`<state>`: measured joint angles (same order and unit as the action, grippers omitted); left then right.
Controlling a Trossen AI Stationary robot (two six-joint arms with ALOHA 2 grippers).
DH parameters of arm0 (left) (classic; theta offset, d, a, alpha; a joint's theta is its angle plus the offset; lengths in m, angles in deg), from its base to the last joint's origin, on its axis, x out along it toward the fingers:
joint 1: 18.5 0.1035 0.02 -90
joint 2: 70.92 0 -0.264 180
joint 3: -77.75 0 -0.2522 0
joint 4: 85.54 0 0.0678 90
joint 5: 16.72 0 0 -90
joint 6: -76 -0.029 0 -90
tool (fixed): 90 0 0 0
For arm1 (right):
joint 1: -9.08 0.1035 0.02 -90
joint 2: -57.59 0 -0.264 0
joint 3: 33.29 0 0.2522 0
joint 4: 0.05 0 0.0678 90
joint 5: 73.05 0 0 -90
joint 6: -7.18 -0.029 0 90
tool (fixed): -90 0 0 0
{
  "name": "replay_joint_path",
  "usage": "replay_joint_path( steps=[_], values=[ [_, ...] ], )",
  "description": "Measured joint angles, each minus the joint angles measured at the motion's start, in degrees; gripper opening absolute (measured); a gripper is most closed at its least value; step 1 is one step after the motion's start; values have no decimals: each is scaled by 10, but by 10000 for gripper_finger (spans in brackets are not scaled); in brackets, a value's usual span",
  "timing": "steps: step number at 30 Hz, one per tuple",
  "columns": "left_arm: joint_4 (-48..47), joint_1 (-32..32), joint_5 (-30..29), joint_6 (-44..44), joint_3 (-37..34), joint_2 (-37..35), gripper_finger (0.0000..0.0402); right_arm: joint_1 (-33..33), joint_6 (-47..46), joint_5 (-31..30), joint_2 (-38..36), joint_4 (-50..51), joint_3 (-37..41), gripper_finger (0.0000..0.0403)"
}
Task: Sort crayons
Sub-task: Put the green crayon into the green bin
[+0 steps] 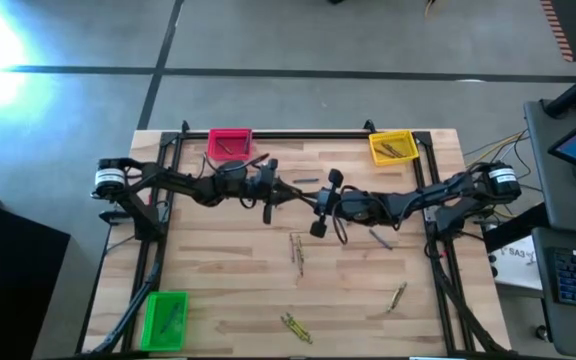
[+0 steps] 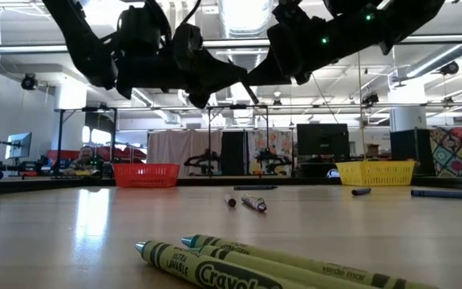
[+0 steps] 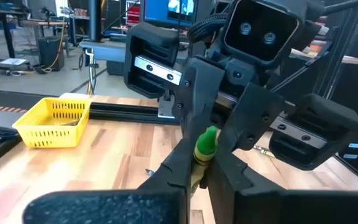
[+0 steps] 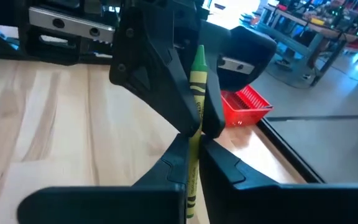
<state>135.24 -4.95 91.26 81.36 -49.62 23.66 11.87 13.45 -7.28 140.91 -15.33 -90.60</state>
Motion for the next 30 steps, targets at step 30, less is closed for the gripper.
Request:
replay_joint_path(
  steps=[30],
  values=[
    [-1067,-258,-118,516,100,-300,7,-134,-132,-244,-128,343,-5,167]
  ],
)
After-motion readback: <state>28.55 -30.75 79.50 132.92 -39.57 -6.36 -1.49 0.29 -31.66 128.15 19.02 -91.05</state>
